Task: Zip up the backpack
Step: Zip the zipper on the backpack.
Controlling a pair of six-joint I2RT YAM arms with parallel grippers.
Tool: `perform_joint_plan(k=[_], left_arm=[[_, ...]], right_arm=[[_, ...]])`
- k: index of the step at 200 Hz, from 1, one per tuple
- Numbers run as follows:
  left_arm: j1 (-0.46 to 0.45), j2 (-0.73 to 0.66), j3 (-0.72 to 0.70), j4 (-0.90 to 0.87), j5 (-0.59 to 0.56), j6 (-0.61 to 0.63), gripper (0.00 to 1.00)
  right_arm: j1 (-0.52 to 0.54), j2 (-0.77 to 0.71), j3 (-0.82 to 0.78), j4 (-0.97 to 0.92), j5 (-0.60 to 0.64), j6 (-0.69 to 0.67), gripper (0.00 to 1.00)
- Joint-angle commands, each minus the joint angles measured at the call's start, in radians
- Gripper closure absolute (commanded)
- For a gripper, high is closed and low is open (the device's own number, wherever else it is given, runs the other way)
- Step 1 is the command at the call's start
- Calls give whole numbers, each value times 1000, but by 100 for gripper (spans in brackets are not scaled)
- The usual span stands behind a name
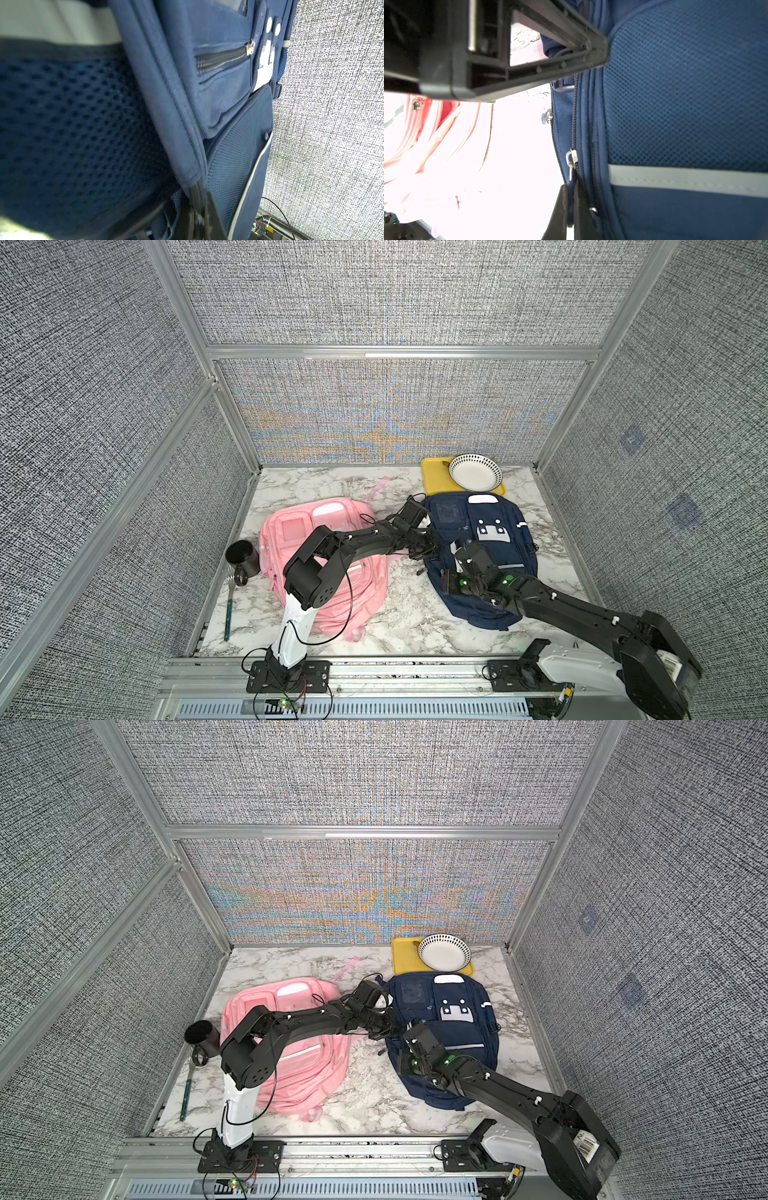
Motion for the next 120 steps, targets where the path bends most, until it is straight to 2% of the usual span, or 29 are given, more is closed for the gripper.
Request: perform_joint_plan(k=[1, 43, 120], left_arm=[[9, 6, -2, 106, -5, -45, 100], [37, 9, -46, 232, 18, -143, 100], [67, -2, -38, 246, 23, -152, 100]], right_arm=[[3, -11, -13, -41, -19, 27, 100], [3, -55, -56, -83, -4, 48, 100], [3, -107, -68, -168, 10, 44, 100]])
